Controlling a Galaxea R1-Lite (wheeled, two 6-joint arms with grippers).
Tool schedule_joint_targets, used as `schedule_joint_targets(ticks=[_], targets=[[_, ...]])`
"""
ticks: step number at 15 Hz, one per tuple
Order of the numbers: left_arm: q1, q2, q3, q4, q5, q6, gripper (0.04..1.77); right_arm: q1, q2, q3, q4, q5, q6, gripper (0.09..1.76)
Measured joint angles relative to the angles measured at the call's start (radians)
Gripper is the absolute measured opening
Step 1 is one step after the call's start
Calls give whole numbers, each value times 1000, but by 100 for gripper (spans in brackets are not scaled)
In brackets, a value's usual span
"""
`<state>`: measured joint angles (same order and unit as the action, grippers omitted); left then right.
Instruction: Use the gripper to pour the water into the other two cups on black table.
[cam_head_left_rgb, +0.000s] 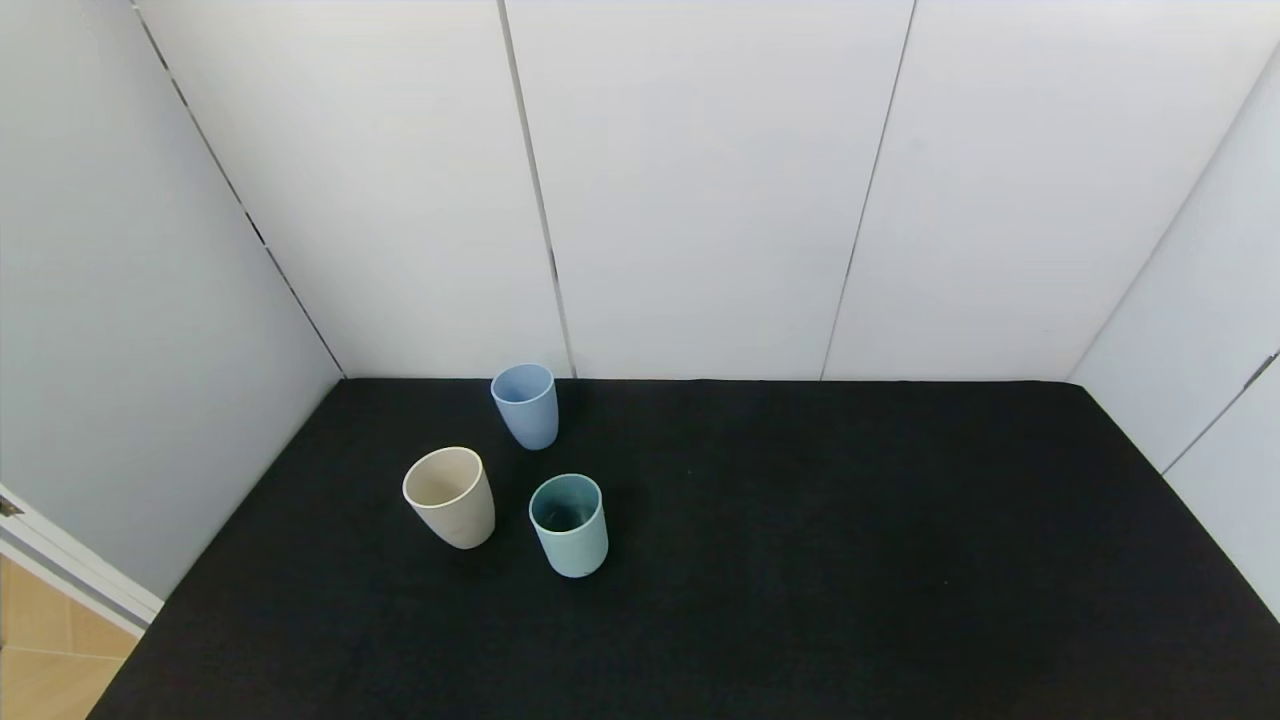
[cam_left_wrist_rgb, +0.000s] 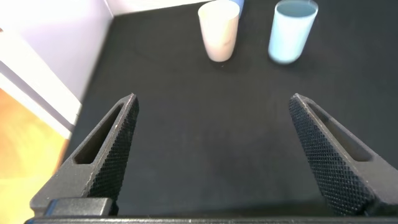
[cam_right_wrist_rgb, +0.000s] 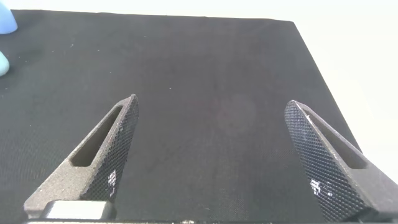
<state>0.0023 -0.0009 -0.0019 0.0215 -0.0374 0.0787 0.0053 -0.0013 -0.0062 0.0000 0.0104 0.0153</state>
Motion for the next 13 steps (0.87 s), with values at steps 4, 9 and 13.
schedule_joint_targets(ticks=[4,9,13], targets=[[0,0,0,-8,19,-67,172,0,0,0,0,0,0,171],[0,0,2,-9,39,-82,172,0,0,0,0,0,0,171],[0,0,2,-9,39,-81,172,0,0,0,0,0,-4,171]])
